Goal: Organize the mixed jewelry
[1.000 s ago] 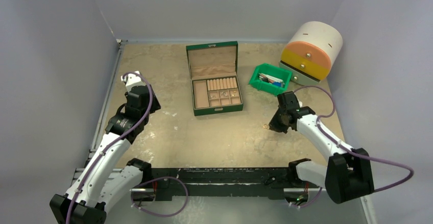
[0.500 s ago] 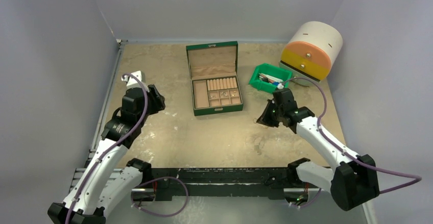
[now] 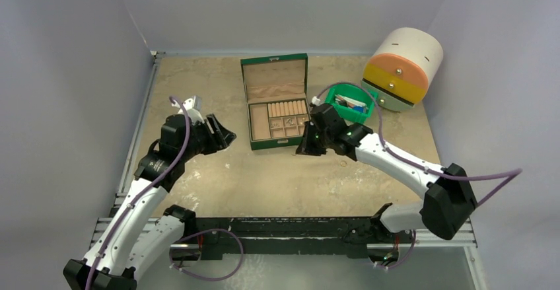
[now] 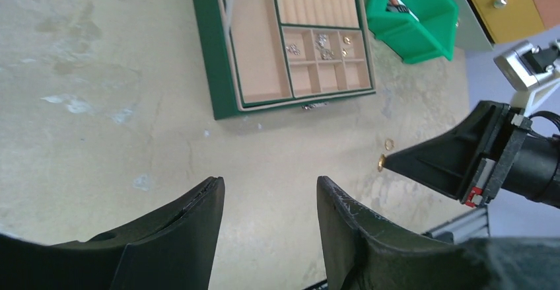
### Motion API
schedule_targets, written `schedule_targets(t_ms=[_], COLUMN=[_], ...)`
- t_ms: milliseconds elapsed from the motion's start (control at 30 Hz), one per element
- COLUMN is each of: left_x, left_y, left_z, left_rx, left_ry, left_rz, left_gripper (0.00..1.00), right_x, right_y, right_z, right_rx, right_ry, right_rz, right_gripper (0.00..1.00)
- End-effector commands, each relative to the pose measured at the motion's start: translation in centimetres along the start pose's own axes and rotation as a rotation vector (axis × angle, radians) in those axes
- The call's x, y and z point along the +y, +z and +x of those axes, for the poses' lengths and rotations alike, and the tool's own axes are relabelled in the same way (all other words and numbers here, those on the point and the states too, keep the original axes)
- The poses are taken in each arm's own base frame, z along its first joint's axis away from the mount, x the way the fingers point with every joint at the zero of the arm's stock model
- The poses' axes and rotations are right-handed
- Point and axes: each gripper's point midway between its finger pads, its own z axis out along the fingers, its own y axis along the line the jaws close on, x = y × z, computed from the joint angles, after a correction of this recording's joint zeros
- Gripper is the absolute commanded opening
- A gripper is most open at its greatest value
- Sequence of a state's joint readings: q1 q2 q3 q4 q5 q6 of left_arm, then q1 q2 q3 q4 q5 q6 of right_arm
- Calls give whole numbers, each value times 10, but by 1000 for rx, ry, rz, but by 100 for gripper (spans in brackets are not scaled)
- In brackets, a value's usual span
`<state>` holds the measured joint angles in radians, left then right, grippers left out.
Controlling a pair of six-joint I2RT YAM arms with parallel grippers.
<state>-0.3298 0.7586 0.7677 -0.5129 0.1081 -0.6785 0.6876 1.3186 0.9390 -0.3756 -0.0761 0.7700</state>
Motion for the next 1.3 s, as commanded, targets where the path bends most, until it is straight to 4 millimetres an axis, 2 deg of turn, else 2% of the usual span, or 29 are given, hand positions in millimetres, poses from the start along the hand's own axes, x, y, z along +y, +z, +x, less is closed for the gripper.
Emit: schedule_targets(t_ms=[0,167,300,467,767,1267], left_x=[-23,-34,-45,-50,-61,-63], left_y=[0,-2,-2,-2,6,11], left_z=[12,21,32,48,73,78], left_rx=[63,101,152,208,278,288], left_ry=[-37,-65,-80,-76,-71,-86], left_rz=[128,195,273,312,348,355], left_gripper=[53,53,48,45,40,33], right_x=[50,79,99,116,137,148], right_y=[-6,-3,-1,1,1,1], right_z=[-16,-11,-7,0,10,19], right_rx=[-52,-26,-6,9,41,57], right_ry=[-90,-138,-175,-213,-267,-322], right_rz=[-81,-129,-164,-189,-223,-231], right_gripper=[0,0,0,0,0,0])
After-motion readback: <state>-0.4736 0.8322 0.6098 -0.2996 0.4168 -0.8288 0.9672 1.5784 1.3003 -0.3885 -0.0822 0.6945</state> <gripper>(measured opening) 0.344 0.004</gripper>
